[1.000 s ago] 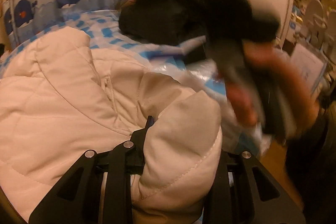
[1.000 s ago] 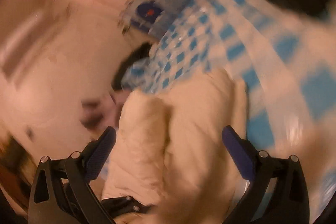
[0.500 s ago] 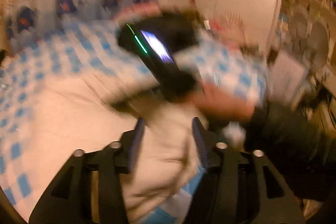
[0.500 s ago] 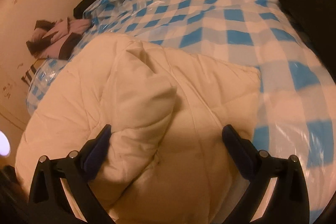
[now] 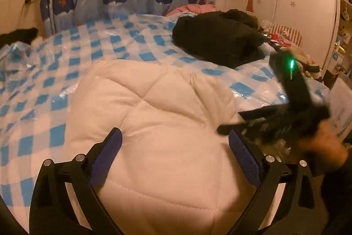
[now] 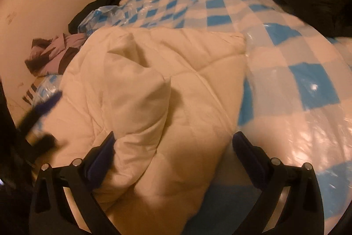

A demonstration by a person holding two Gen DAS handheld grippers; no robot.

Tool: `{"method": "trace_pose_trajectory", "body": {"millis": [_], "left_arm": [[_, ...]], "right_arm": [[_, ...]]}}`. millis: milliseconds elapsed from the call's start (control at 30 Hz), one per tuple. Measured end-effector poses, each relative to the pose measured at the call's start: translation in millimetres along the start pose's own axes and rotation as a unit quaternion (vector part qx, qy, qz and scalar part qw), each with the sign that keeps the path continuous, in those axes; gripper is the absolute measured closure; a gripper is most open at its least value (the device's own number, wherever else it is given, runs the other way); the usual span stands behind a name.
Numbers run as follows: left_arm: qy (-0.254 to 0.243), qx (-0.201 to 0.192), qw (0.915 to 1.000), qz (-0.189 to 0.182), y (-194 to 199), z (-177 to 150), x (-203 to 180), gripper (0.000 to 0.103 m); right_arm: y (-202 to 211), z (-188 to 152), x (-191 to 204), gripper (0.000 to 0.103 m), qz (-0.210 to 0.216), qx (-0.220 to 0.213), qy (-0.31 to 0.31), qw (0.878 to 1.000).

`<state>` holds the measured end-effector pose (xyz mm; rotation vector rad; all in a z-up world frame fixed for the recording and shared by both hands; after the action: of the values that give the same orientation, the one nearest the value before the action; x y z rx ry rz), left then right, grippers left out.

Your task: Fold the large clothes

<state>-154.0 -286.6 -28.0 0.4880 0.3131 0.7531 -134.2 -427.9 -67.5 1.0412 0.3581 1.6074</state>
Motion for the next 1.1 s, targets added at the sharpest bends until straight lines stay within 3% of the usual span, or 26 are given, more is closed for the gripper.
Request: {"method": "trace_pose_trajectory", "body": {"millis": [133, 233, 267, 333, 433, 500, 567, 633, 700, 800, 900, 967, 1067, 1100], "left_arm": [[0.043, -0.003, 0.9991, -0.002, -6.7, 1.8, 18.8, 0.01], [0.037, -0.013, 0.9991, 0.017, -7.1, 2.8, 15.9, 0.01], [0.038, -0.01, 0.9986, 0.034, -15.0, 1.8, 18.0, 0.008], [0.046, 0.011, 0.9971, 0.059, -33.5, -2.9, 23.3, 0.008], [0.056, 0.03, 0.9965, 0.054, -46.3, -1.0, 29.4, 0.008], [0.049, 0.019, 0.9976, 0.044, -40.3, -2.8, 28.1, 0.007], [0.058, 0.007, 0.9977, 0.036, -34.6, -4.2, 31.8, 0.007], [0.07, 0.007, 0.9972, 0.024, -32.8, -3.8, 33.5, 0.008], [0.074, 0.012, 0.997, 0.015, -32.2, -3.4, 34.6, 0.008], [0.077, 0.03, 0.9963, -0.023, -23.1, 5.7, 29.4, 0.008], [0.112, -0.012, 0.9911, -0.072, 10.1, 33.6, 24.3, 0.008], [0.105, -0.025, 0.9902, -0.088, 16.7, 47.3, 15.0, 0.008], [0.08, 0.051, 0.9872, -0.128, -20.3, 37.5, -12.2, 0.008], [0.074, 0.09, 0.9861, -0.118, -43.2, 21.9, -14.9, 0.008]], "right_arm": [[34.5, 38.9, 18.4, 0.005, -0.032, -0.065, 0.014, 0.997], [-0.3, 44.5, 12.6, 0.005, -0.119, -0.038, 0.055, 0.991], [-31.7, 38.3, 7.4, 0.005, -0.106, -0.018, 0.061, 0.992], [-59.9, 34.1, -6.7, 0.005, -0.064, -0.02, 0.025, 0.997], [-61.6, 36.8, -21.6, 0.006, -0.036, -0.002, -0.015, 0.999], [-38.3, 36.6, -22.6, 0.006, -0.05, 0.002, -0.025, 0.998], [6.4, 35.4, -10.4, 0.006, -0.065, -0.034, -0.011, 0.997], [48.3, 23.9, 7.8, 0.006, -0.04, -0.068, -0.001, 0.997], [73.2, -5.4, 28.7, 0.006, -0.027, -0.07, 0.026, 0.997], [45.9, -56.5, 31.6, 0.006, -0.092, 0.008, 0.078, 0.993], [36.1, -72.6, 10.7, 0.006, -0.053, 0.016, 0.03, 0.998], [40.2, -75.8, 7.6, 0.006, -0.052, 0.01, 0.023, 0.998], [45.8, -82.0, 10.8, 0.006, -0.069, 0.001, 0.03, 0.997], [47.8, -85.1, 9.6, 0.006, -0.073, 0.0, 0.031, 0.997]]}}
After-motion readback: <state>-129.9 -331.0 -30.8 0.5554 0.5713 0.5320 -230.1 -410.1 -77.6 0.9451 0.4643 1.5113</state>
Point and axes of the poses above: each gripper's, at about its wrist camera, not at the fingertips, and y roughly against the way its jaws point, x to its left, z to its top, the point moved 8 cm from there along -y, roughly the way its jaws point, and after that the axes turned 4 degrees about -x, right-handed, at the moved point
